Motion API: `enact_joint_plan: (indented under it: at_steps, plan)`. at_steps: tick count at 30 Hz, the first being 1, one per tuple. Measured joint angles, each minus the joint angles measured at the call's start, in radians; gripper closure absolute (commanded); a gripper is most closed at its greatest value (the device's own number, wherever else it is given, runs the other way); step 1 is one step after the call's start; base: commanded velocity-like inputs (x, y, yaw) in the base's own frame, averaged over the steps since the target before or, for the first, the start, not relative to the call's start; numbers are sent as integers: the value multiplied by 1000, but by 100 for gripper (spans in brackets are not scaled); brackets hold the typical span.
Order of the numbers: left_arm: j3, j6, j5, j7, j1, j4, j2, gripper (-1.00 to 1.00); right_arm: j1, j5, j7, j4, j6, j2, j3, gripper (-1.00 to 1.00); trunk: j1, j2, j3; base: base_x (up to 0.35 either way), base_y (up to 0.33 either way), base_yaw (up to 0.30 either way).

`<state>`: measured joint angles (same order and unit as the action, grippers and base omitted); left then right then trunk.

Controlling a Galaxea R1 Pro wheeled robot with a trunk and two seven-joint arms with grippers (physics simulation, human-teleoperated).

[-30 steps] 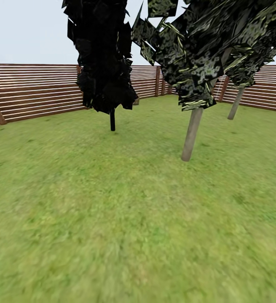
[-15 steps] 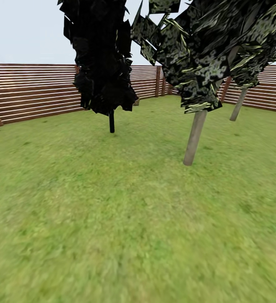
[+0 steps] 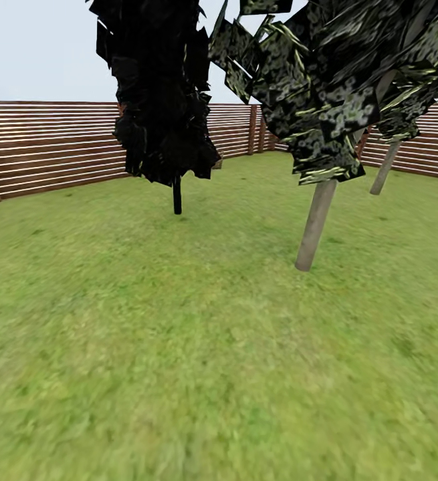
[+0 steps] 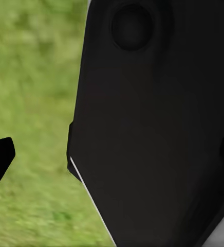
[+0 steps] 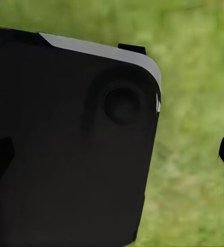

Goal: Take the three Easter eggs out of the wicker basket on the lawn in the garden, then place them on the lawn next to a single tree (choose any tree) so that all three eggs are next to the same tree and none are left in the basket.

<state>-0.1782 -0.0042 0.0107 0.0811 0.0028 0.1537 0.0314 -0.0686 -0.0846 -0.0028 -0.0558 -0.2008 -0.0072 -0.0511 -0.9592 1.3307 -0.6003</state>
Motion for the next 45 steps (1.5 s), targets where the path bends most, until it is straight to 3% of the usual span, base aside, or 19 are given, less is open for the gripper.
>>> enact_joint_plan:
  at_steps: [15, 22, 45]
  plan:
    - [-1, 0, 0, 4, 0, 0, 0, -100, 0, -12, 0, 3, 4, -1, -12, -100, 0, 0, 0, 335, 0, 129]
    - [-1, 0, 0, 4, 0, 0, 0, -100, 0, -54, 0, 0, -1, -1, -24, -100, 0, 0, 0, 335, 0, 1]
    - [-1, 0, 0, 4, 0, 0, 0, -100, 0, -57, 0, -1, -2, 2, -23, -100, 0, 0, 0, 335, 0, 0]
